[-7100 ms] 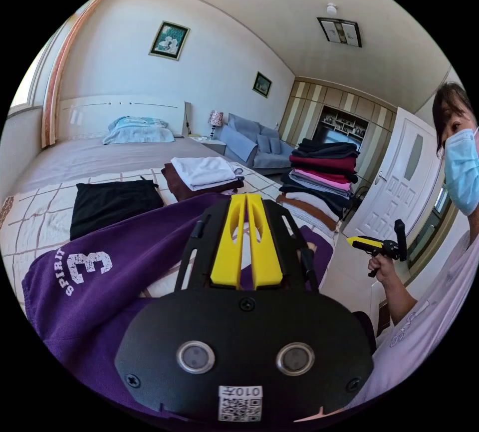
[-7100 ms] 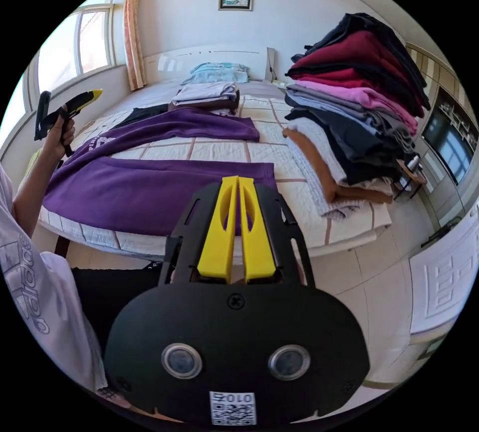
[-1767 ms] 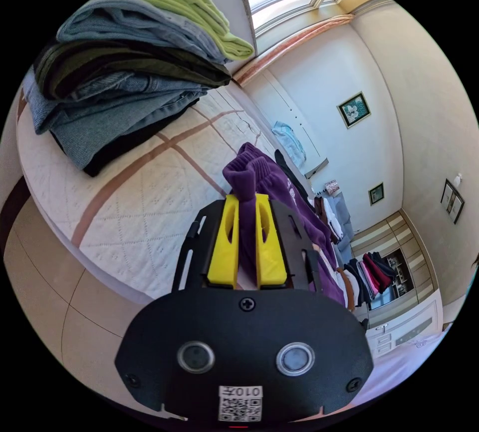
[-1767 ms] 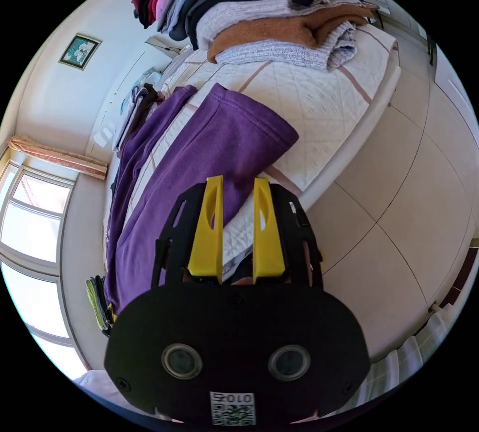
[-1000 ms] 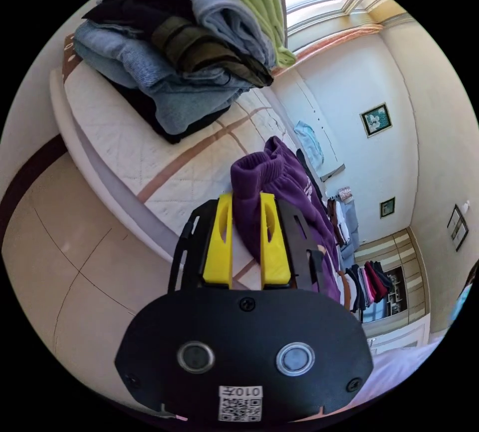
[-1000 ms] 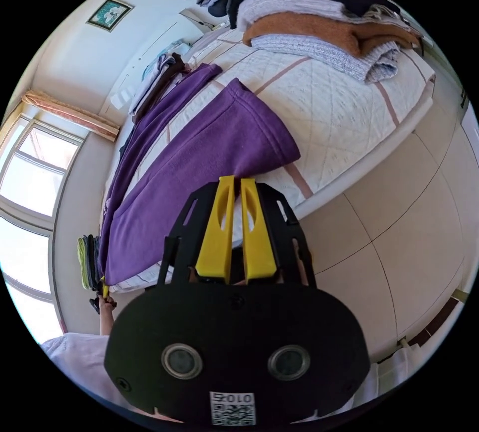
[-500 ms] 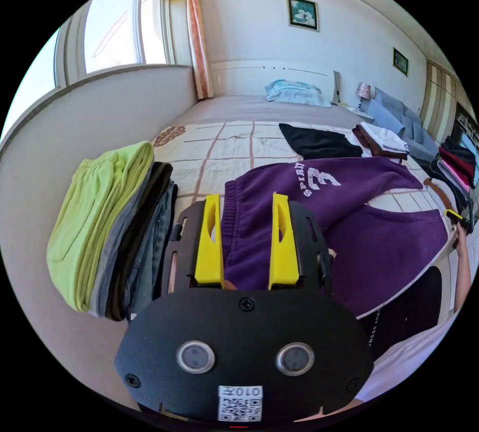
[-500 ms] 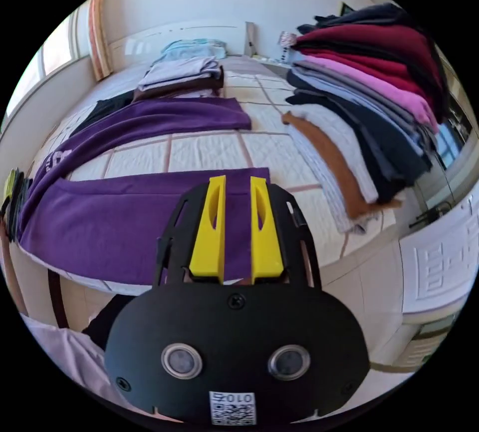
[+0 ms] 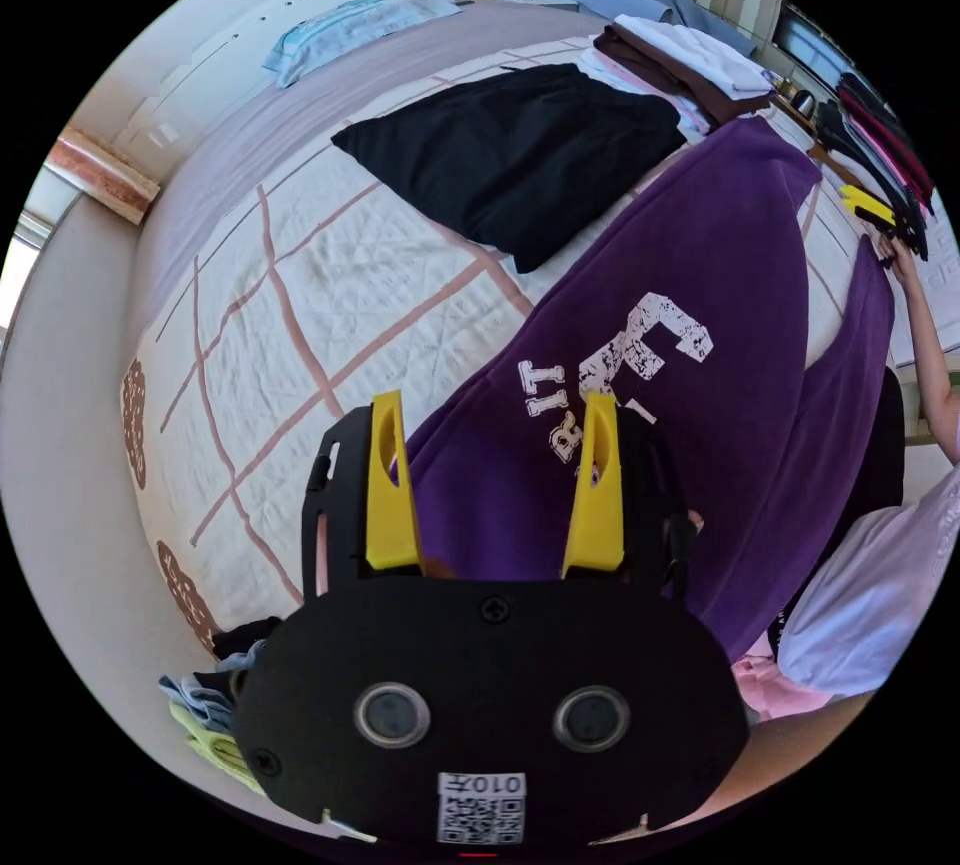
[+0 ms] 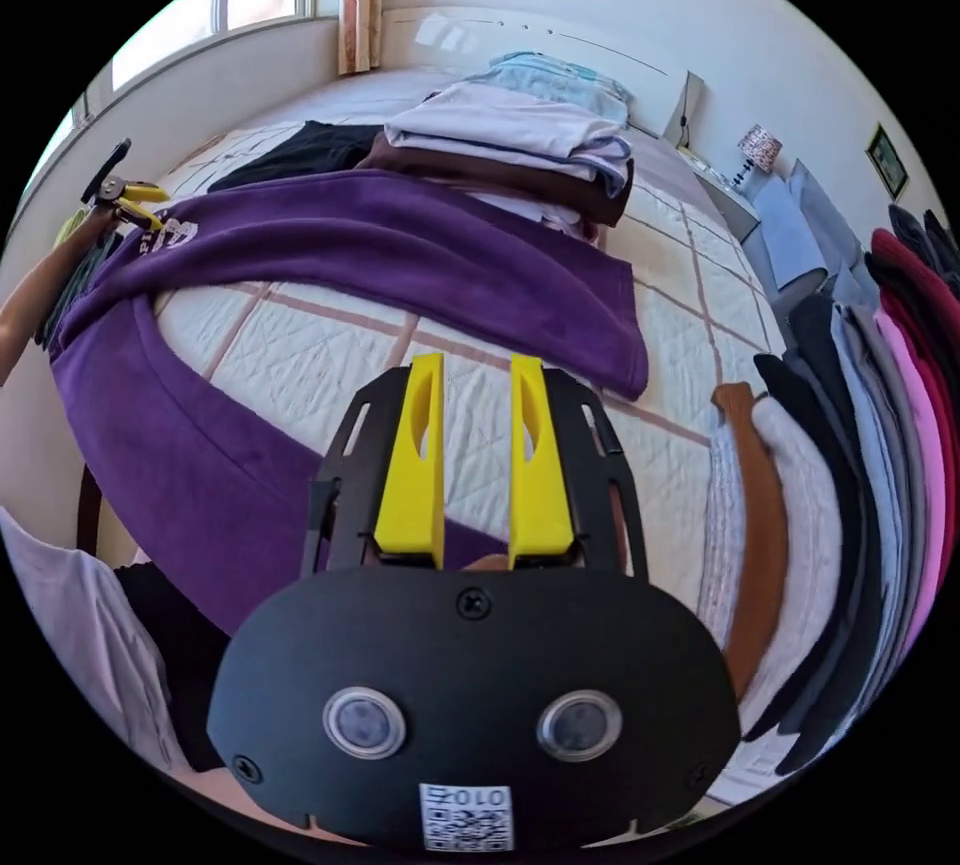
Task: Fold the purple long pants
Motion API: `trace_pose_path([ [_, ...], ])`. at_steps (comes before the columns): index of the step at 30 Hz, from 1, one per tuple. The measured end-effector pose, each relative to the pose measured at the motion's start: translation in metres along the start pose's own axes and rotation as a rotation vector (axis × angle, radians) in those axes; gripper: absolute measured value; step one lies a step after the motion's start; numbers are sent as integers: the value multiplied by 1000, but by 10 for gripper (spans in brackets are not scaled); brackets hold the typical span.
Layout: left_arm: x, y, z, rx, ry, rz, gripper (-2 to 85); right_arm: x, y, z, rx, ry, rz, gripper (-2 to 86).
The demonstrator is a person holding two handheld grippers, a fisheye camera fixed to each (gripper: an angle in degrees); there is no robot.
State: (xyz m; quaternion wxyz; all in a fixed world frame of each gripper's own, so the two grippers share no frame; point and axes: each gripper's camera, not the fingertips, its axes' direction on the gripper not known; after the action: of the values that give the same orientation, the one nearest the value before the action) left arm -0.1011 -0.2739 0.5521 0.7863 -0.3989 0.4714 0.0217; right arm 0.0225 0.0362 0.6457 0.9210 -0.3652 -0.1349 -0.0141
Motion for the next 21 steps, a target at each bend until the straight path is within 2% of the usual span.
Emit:
trace_pose_path([
  [3, -19, -4, 25, -59, 120, -28, 219, 24, -45, 14, 0, 22, -31, 108],
  [7, -27, 0, 42, -22, 201, -58, 212, 29, -121, 52, -100, 72, -196, 111],
  [13, -4, -10, 61, -74, 94, -33, 203, -6, -181, 113, -235, 63, -419, 126],
  [18, 8, 8, 72, -6, 53, -108, 184, -23, -190, 147, -251, 114, -413, 119],
  [21, 18, 23, 73, 46, 12, -132, 160, -32, -176, 148, -196, 174, -392, 90],
])
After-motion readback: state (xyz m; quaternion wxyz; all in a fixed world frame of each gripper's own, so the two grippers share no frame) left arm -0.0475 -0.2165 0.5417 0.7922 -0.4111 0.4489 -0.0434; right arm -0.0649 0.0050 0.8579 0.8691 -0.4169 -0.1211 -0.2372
